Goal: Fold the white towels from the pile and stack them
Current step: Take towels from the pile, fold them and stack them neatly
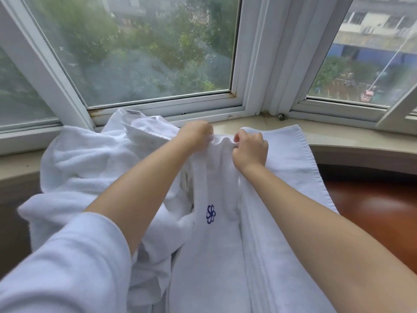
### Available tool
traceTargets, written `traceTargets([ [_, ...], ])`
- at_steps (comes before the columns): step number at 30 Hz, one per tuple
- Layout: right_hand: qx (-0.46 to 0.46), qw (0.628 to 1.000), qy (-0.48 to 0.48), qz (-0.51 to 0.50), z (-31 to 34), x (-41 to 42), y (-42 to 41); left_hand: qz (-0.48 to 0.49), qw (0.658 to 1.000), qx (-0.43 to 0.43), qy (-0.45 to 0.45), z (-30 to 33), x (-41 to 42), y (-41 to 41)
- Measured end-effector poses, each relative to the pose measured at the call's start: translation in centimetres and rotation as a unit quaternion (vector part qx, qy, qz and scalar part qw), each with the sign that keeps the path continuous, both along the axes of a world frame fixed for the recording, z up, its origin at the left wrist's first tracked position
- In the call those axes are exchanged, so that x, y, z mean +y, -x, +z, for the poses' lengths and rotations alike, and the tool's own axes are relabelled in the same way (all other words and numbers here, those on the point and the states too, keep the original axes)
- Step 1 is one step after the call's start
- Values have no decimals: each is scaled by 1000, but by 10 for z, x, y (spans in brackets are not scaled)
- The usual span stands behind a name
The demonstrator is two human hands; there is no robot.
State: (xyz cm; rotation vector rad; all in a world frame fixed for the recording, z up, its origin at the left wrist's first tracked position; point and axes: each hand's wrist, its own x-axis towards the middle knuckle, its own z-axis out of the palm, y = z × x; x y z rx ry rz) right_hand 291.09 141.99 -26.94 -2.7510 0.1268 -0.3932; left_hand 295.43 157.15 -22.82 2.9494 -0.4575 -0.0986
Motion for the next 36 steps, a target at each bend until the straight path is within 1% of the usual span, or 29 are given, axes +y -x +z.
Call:
traceTargets([
  [2, 36, 994, 100, 20, -9, 8, -4, -1, 998, 57, -22, -23, 2, -8],
  [3, 51, 989, 134, 29, -14, 11, -5, -2, 997, 74, -24, -34, 4, -11],
  [5, 68, 982, 171, 42, -25, 20, -6, -6, 997, 77, -24, -51, 9, -17],
  [7, 81, 975, 201, 45, -33, 26, -8, -1, 998, 60, 9, -66, 15, -23],
  [9, 81, 970, 223, 44, -39, 32, -10, 15, 996, 55, 67, -76, 20, -28],
  [11, 67, 974, 210, 48, -42, 38, -9, 34, 992, 39, 116, -85, 22, -30],
  [13, 88, 979, 178, 56, -46, 43, -4, 45, 987, 8, 155, -91, 22, -30],
  [15, 176, 972, 144, 63, -54, 47, 6, 62, 982, 13, 176, -92, 23, -31],
  [17, 273, 949, 134, 78, -63, 47, 18, 61, 983, 39, 167, -89, 22, -29],
  [19, 323, 934, 127, 86, -65, 46, 27, 47, 983, 49, 169, -81, 18, -23],
  [21, 328, 936, 97, 85, -58, 46, 36, 47, 979, 43, 196, -70, 11, -4],
  [25, 289, 955, -7, 63, -47, 53, 79, 77, 969, 0, 233, -56, 9, 54],
  [28, 303, 950, -51, 49, -52, 59, 130, 70, 976, -3, 204, -57, 16, 105],
  [30, 343, 935, -71, 61, -61, 61, 164, 67, 985, 4, 159, -64, 19, 141],
  [32, 372, 923, -68, 67, -69, 58, 193, 50, 993, 0, 110, -69, 21, 174],
  [34, 376, 923, -50, 69, -76, 54, 219, -2, 995, -50, 84, -66, 23, 208],
  [36, 367, 927, -40, 63, -83, 49, 243, -70, 983, -124, 118, -68, 25, 245],
])
